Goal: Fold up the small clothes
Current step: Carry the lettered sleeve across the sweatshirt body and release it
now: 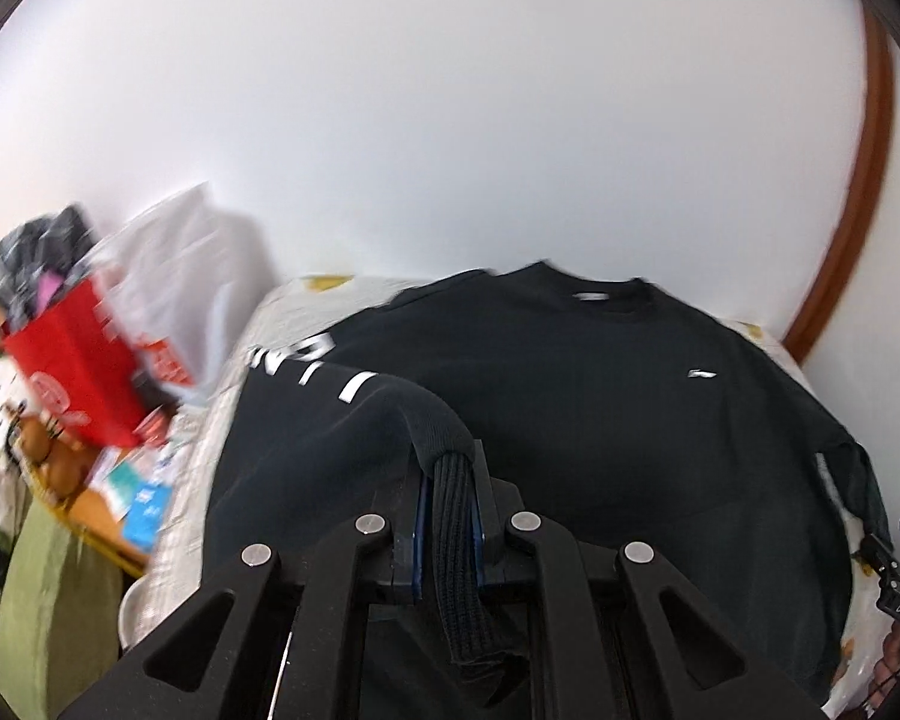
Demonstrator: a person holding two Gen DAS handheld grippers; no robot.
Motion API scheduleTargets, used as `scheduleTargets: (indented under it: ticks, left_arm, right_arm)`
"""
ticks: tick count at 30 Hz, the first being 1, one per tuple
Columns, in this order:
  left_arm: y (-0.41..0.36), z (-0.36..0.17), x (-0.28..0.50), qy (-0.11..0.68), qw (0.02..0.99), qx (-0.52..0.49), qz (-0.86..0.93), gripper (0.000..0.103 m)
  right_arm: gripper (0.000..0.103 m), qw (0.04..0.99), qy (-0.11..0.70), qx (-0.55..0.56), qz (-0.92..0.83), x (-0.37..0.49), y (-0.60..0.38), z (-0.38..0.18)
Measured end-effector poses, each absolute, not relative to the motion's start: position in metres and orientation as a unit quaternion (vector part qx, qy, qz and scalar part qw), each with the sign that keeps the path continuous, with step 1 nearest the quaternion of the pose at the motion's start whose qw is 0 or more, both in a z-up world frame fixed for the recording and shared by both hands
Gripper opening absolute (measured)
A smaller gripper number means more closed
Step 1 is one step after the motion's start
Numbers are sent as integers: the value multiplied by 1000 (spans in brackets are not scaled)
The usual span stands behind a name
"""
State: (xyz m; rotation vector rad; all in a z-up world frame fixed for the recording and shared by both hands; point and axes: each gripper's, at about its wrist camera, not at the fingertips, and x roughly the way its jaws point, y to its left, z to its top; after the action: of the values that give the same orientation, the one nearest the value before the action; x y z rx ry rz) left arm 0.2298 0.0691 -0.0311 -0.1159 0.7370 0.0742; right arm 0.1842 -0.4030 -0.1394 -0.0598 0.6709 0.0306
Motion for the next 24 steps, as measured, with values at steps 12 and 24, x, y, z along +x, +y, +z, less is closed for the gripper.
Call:
scheduleTargets:
  ticks: [12,24]
  left_arm:
    - [-65,-31,307,353,932,-56,-59,10]
    - [-144,-62,349,387,911,-52,-131,10]
  right_arm:
    - [103,938,345,6,-11,191,-485,-167]
    - [103,928,370,18,-39,188,-513,-202]
